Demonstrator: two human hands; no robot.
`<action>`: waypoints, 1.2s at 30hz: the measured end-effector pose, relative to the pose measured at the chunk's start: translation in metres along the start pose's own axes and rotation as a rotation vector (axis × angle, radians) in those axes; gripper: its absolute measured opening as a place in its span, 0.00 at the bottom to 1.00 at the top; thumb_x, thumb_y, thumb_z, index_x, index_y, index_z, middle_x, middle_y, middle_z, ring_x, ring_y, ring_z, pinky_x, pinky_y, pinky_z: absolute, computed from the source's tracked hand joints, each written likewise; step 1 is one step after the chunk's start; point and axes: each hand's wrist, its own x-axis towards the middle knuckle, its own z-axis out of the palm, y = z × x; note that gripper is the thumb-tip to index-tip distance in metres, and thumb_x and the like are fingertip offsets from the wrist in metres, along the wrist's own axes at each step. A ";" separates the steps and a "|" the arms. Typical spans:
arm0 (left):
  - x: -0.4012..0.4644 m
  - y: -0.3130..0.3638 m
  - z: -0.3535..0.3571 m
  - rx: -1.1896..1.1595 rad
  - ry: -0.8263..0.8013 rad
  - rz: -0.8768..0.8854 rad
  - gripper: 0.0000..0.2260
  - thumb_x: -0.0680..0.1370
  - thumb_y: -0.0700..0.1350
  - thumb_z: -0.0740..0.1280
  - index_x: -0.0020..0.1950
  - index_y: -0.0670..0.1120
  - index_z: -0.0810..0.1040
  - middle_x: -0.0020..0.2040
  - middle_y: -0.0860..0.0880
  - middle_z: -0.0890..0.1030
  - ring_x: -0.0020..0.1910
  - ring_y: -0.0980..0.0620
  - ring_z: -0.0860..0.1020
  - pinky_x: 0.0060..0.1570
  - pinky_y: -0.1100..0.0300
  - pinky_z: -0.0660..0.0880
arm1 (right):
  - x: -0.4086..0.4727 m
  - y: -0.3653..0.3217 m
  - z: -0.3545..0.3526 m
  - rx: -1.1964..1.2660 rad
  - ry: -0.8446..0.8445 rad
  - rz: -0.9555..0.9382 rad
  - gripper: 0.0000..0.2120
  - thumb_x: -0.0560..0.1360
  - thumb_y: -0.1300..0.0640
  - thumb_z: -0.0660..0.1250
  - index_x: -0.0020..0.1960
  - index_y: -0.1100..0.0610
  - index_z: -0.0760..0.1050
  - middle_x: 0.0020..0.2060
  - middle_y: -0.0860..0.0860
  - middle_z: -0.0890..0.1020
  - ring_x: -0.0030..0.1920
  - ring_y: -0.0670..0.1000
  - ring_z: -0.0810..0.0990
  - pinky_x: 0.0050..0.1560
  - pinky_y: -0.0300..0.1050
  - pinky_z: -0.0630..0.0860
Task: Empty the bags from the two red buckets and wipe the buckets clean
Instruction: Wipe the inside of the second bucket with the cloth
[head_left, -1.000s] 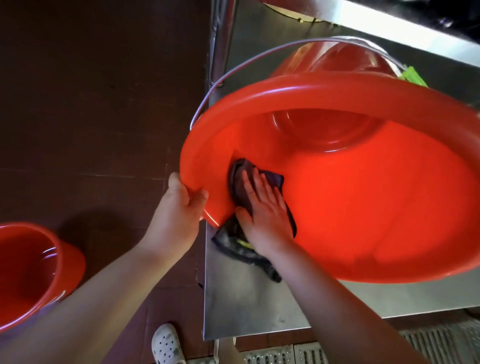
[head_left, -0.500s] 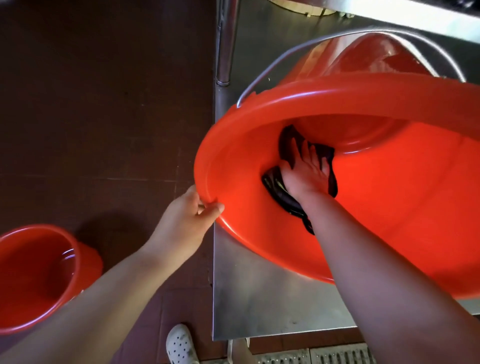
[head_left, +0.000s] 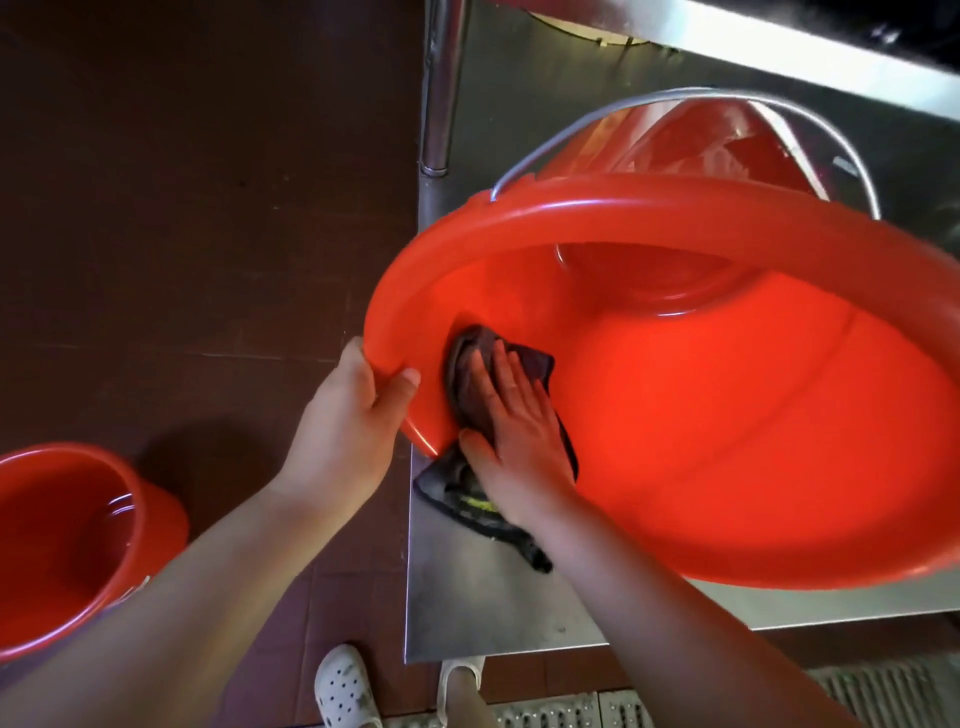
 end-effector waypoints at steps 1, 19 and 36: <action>0.001 0.005 -0.004 0.017 0.011 0.023 0.06 0.78 0.49 0.64 0.53 0.50 0.71 0.44 0.53 0.79 0.46 0.51 0.79 0.45 0.52 0.74 | 0.008 0.007 -0.004 -0.019 0.005 0.024 0.37 0.71 0.46 0.55 0.75 0.43 0.40 0.77 0.48 0.47 0.77 0.49 0.45 0.75 0.46 0.43; -0.005 -0.007 0.002 0.024 -0.102 0.062 0.11 0.78 0.48 0.65 0.54 0.61 0.65 0.44 0.61 0.77 0.45 0.68 0.76 0.41 0.70 0.67 | 0.062 0.056 -0.009 -0.221 0.055 0.504 0.31 0.77 0.43 0.51 0.77 0.46 0.45 0.78 0.49 0.50 0.77 0.48 0.47 0.74 0.54 0.43; -0.020 0.116 -0.051 0.483 -0.217 0.295 0.08 0.79 0.49 0.60 0.49 0.46 0.65 0.41 0.46 0.77 0.42 0.42 0.79 0.41 0.50 0.74 | -0.032 0.037 -0.074 -0.333 -0.208 0.415 0.27 0.79 0.45 0.54 0.76 0.45 0.54 0.76 0.46 0.58 0.75 0.48 0.55 0.71 0.53 0.53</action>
